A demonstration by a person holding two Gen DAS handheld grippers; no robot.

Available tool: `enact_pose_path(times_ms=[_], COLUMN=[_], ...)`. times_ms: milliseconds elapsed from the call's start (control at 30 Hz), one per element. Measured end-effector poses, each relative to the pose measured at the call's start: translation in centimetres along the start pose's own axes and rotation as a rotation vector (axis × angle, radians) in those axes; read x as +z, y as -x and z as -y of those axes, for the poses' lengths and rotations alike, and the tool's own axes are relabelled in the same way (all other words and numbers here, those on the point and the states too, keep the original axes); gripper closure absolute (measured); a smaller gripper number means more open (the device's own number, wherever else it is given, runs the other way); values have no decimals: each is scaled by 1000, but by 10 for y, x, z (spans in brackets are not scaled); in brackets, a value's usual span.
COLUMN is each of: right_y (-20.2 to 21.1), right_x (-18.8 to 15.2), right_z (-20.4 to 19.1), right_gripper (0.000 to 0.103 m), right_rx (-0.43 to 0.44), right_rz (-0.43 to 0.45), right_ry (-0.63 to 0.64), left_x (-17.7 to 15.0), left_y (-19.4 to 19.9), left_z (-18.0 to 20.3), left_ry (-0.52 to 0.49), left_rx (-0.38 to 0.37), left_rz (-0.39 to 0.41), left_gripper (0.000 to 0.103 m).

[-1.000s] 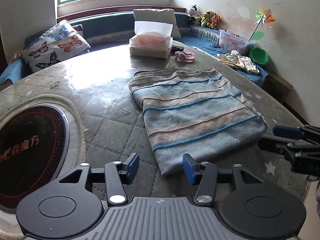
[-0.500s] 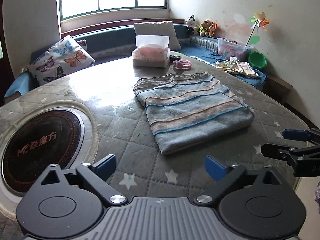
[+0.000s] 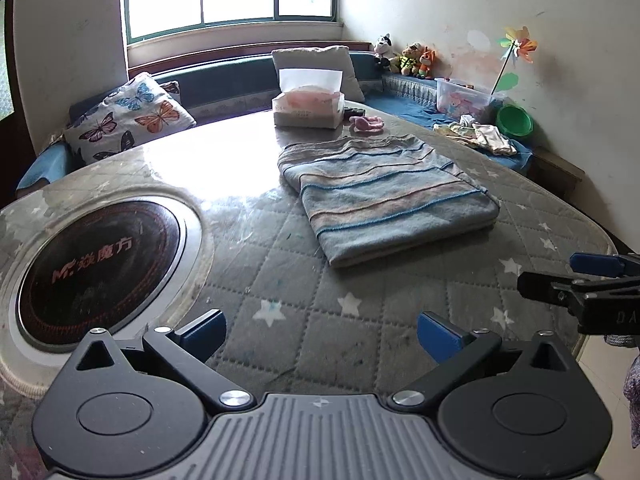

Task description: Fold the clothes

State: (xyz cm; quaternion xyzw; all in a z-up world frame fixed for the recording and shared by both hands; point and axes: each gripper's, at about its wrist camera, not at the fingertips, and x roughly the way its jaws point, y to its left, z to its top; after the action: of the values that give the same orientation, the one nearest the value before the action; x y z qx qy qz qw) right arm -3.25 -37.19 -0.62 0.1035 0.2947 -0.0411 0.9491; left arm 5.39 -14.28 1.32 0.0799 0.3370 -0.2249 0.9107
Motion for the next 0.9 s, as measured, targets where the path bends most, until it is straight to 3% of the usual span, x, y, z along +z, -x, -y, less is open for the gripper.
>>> enact_pose_path(times_ms=[900], right_y=[9], right_x=[-9], right_z=[-28], right_gripper=[0], right_rx=[-46], right_rz=[5], right_ry=[41], left_x=[-24], left_y=[21], left_z=[-9], left_ry=[36], left_rx=[42], left_rz=[21], left_gripper=[0])
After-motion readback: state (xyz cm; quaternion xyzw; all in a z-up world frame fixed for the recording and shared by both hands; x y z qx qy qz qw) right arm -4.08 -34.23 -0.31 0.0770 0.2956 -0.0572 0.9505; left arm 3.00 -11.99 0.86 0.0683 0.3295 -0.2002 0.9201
